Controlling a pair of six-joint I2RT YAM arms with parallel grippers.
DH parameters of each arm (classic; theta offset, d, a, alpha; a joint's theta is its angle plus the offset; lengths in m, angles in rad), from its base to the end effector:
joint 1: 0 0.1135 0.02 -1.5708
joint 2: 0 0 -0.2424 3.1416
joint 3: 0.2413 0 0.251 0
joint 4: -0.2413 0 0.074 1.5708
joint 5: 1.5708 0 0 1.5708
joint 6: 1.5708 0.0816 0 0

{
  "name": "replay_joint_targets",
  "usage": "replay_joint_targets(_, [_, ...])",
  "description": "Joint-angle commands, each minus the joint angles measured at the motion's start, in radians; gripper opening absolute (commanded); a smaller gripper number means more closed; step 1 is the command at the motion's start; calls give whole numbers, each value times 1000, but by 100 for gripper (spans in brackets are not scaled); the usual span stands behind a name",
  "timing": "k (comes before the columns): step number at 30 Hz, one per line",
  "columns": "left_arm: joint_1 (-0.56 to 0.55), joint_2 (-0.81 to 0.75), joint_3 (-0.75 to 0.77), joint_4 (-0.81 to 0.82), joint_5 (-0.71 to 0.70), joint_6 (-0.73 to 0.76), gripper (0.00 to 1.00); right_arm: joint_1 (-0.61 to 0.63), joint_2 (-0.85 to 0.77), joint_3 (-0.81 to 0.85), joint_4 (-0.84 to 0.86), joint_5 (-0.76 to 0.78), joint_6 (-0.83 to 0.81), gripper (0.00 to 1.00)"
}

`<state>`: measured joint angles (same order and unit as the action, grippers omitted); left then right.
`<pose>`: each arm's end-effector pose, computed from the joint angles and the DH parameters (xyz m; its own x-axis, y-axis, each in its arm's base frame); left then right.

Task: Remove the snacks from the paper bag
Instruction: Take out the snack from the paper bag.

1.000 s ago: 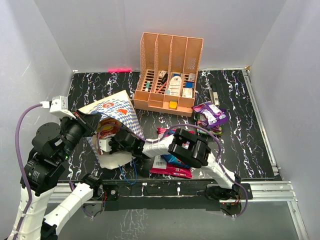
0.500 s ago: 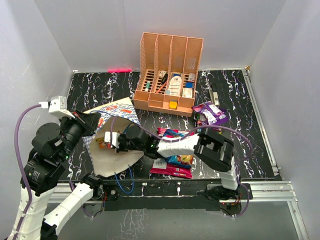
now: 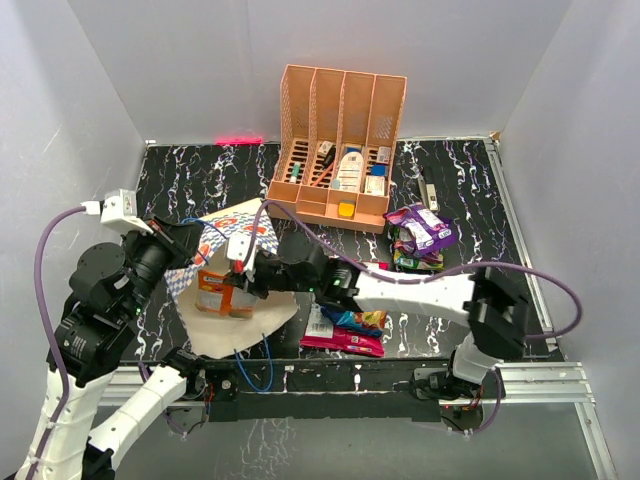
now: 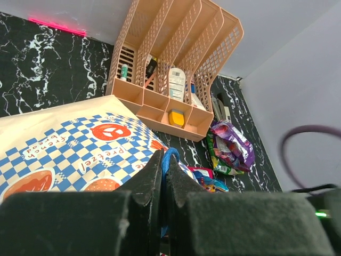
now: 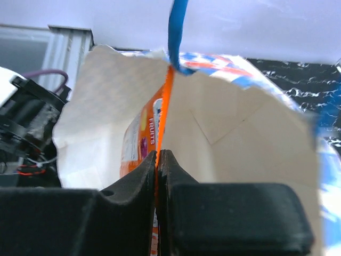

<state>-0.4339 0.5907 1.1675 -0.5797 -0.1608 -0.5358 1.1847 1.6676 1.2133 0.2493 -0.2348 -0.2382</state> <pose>0.1369 -0.0490 0.4312 -0.1400 -0.4906 -0.8601 0.2306 0.8286 -0.5101 0.1477 0.4137 0.2705 0.1583 -0.2199 -0.9626 -0.9770 0.1064 -0.1850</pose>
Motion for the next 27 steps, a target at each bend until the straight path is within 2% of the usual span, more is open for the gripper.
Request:
replay_joint_targets(1, [1, 12, -18, 44, -27, -2, 0, 6, -169, -15, -56, 17, 67, 7])
replay_joint_targets(8, [1, 32, -24, 39, -75, 10, 0, 6, -406, -24, -292, 15, 118, 7])
replay_joint_targets(12, [1, 36, -31, 34, -108, 21, 0, 6, -549, -3, -421, 83, 148, 7])
replay_joint_targets(15, [1, 39, -29, 27, -133, 30, 0, 6, -620, 28, -579, 227, 163, 7])
replay_joint_targets(19, [1, 41, -28, 21, -152, 44, 0, 6, -694, 41, -729, 523, 211, 7])
replay_joint_targets(22, [1, 46, -21, 16, -158, 54, 0, 6, -731, 25, -779, 720, 254, 7])
replay_joint_targets(27, [1, 47, -16, 19, -162, 55, 0, 6, -741, 14, -836, 944, 273, 7])
